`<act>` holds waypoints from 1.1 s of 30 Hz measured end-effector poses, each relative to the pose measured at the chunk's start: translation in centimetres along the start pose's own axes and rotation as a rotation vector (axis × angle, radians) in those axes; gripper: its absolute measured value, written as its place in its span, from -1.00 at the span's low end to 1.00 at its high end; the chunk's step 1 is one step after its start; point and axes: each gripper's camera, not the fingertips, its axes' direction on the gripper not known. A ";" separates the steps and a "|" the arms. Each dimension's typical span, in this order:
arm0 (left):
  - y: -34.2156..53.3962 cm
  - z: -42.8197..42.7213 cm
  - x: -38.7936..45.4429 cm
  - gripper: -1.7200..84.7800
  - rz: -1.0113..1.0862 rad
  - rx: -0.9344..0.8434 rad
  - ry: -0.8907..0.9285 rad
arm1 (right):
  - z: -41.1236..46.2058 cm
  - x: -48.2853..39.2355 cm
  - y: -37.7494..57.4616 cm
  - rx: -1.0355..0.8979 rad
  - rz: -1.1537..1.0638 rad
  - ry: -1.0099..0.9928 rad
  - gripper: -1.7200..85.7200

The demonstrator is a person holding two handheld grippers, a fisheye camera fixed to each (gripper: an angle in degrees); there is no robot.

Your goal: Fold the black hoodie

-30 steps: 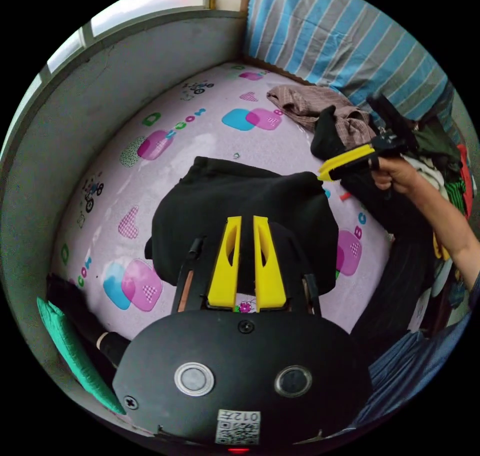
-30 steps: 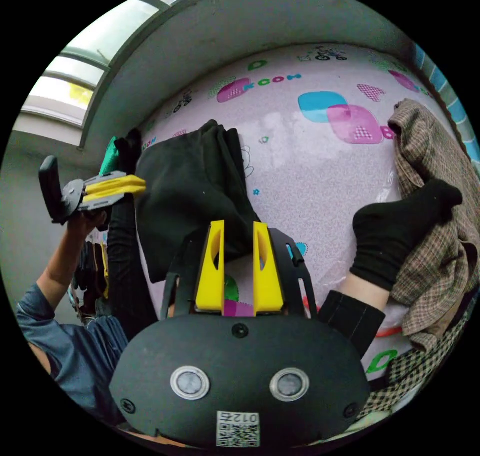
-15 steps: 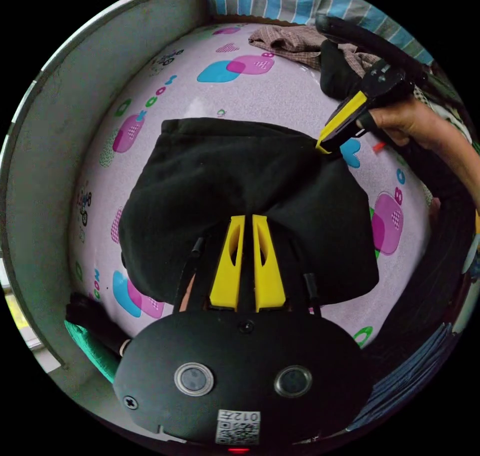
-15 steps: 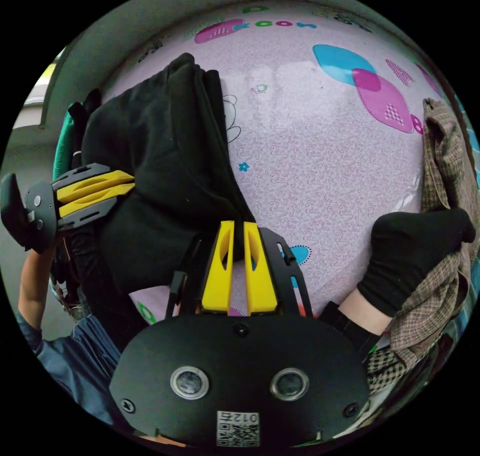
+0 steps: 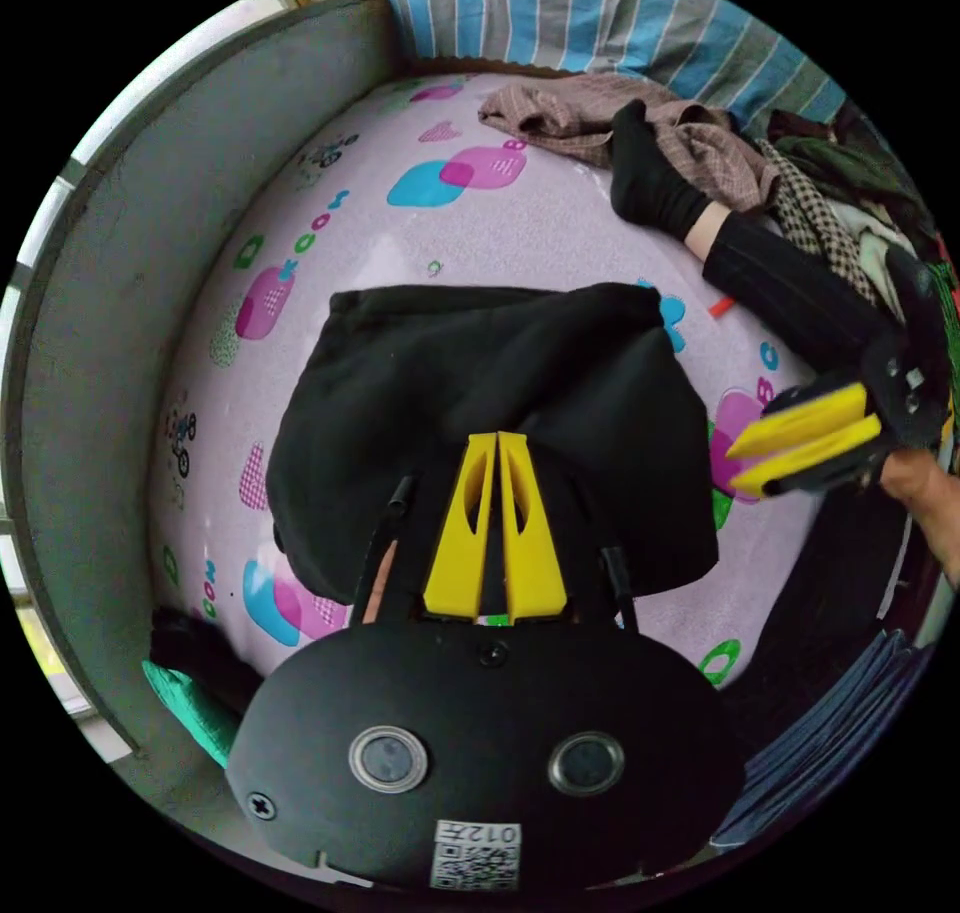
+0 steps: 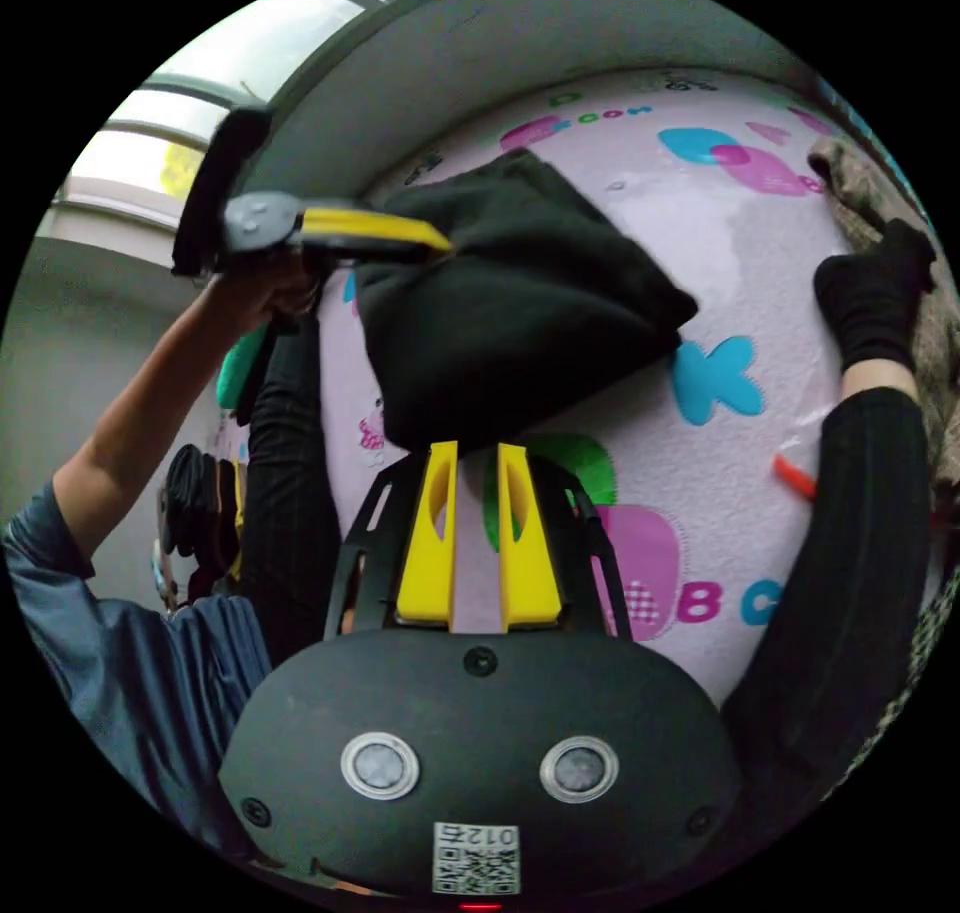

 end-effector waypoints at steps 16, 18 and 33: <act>-9.0 5.2 4.8 -0.96 0.240 -0.163 -0.025 | 6.3 -9.1 1.9 0.008 -0.172 0.075 -0.84; -9.0 6.4 4.1 -0.96 0.212 -0.187 -0.002 | 6.6 -10.6 1.9 0.001 -0.240 0.128 -0.91; -6.0 7.0 -2.3 -0.96 0.087 -0.152 0.171 | 8.5 -16.2 0.2 -0.133 -0.501 0.276 -0.94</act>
